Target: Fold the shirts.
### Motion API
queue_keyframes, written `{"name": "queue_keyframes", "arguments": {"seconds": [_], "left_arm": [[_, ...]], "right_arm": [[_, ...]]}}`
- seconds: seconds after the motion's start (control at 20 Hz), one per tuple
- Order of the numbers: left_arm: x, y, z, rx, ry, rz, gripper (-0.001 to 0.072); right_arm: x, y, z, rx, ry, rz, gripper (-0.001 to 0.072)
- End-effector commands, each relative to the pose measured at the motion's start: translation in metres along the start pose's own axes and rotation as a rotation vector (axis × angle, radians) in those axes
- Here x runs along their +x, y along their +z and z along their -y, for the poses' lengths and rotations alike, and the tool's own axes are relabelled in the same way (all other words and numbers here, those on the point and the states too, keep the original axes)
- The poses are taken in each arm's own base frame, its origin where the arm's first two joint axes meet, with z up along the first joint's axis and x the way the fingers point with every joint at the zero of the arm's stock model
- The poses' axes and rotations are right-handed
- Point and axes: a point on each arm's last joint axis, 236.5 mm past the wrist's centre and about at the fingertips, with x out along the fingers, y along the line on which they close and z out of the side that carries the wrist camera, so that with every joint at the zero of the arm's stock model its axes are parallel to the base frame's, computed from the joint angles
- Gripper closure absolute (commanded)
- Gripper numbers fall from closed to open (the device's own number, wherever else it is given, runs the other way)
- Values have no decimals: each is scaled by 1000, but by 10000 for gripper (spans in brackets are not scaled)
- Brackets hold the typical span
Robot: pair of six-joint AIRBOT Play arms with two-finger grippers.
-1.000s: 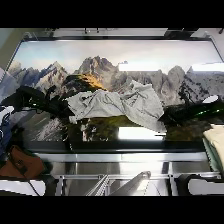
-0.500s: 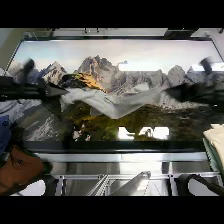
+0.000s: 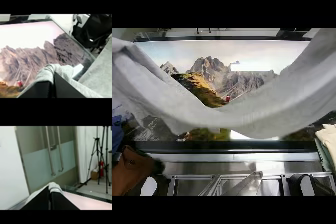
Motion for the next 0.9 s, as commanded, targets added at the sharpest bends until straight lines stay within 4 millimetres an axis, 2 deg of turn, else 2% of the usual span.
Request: {"name": "queue_keyframes", "arguments": {"seconds": [0.0,0.1,0.15,0.25,0.3,0.35,0.4,0.45,0.5,0.55,0.6,0.65,0.7,0.75,0.8,0.85], "left_arm": [[27,-23,-51,-168,-89,-130,685],[76,-84,-111,-346,-92,-300,685],[102,-114,-141,-396,-67,-357,685],[147,-186,-191,-520,-31,-480,685],[164,-223,-204,-596,-48,-544,684],[176,-254,-215,-664,-67,-594,686],[186,-285,-224,-742,-85,-647,686],[194,-309,-232,-798,-97,-686,700],[200,-326,-241,-843,-104,-710,704],[204,-336,-251,-863,-106,-721,704],[206,-336,-262,-871,-104,-711,692],[206,-330,-271,-878,-98,-700,603],[201,-317,-281,-895,-85,-680,382],[195,-302,-288,-885,-79,-658,258],[184,-283,-296,-880,-67,-630,80],[170,-263,-303,-877,-51,-598,5]], "right_arm": [[16,-26,84,112,-122,-42,692],[48,-114,141,282,-125,-213,692],[65,-173,161,377,-123,-320,692],[88,-284,186,541,-118,-503,692],[92,-335,195,622,-127,-572,692],[93,-374,203,692,-148,-615,691],[92,-409,211,753,-178,-645,692],[89,-433,219,782,-203,-663,692],[86,-448,227,802,-227,-668,692],[84,-453,234,810,-252,-664,691],[82,-450,242,799,-274,-652,688],[81,-442,248,791,-279,-636,547],[80,-427,252,786,-273,-613,276],[77,-410,255,777,-265,-590,230],[71,-392,258,771,-265,-577,230],[61,-379,262,766,-285,-578,230]]}}
